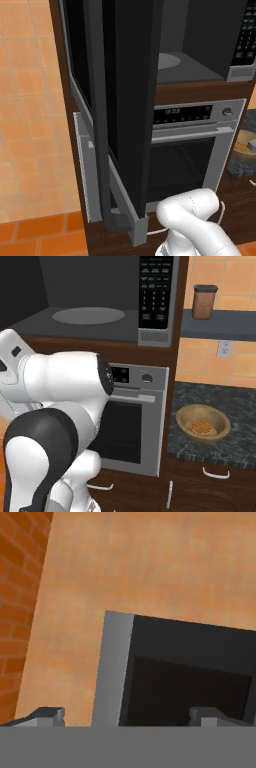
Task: Open the microwave, place the bowl with waffle inside the microwave, then close the microwave door and turn it on.
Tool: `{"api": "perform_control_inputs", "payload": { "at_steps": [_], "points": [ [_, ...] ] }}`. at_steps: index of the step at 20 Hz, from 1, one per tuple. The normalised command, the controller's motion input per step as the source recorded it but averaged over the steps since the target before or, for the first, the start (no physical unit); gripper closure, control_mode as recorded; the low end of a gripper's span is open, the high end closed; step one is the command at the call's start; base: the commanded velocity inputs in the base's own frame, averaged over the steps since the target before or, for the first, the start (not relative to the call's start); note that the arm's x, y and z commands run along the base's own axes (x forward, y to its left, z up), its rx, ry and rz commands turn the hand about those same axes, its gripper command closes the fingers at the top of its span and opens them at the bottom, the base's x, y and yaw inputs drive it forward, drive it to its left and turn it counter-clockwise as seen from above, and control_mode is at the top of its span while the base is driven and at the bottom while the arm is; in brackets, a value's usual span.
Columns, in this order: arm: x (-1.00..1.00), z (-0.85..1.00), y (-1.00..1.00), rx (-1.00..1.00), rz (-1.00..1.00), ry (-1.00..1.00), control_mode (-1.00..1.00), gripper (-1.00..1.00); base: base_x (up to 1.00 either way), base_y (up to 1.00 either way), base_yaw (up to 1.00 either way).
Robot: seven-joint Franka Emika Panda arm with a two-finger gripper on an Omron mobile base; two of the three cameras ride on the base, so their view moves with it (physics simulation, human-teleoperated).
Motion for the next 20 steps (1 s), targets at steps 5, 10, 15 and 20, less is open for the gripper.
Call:
{"api": "perform_control_inputs", "payload": {
  "at_steps": [5, 10, 15, 20],
  "points": [
    [0.26, -0.49, -1.0, -0.11, -0.2, 0.14, -1.0, -1.0, 0.0, 0.0, 0.0],
    [0.24, -0.66, -1.0, -0.11, -0.17, 0.15, -1.0, -1.0, 0.0, 0.0, 0.0],
    [0.08, -0.71, -1.0, -0.1, -0.4, 0.03, -1.0, -1.0, 0.0, 0.0, 0.0],
    [0.28, -0.66, -1.0, -0.14, -0.43, 0.03, -1.0, -1.0, 0.0, 0.0, 0.0]
  ]
}}
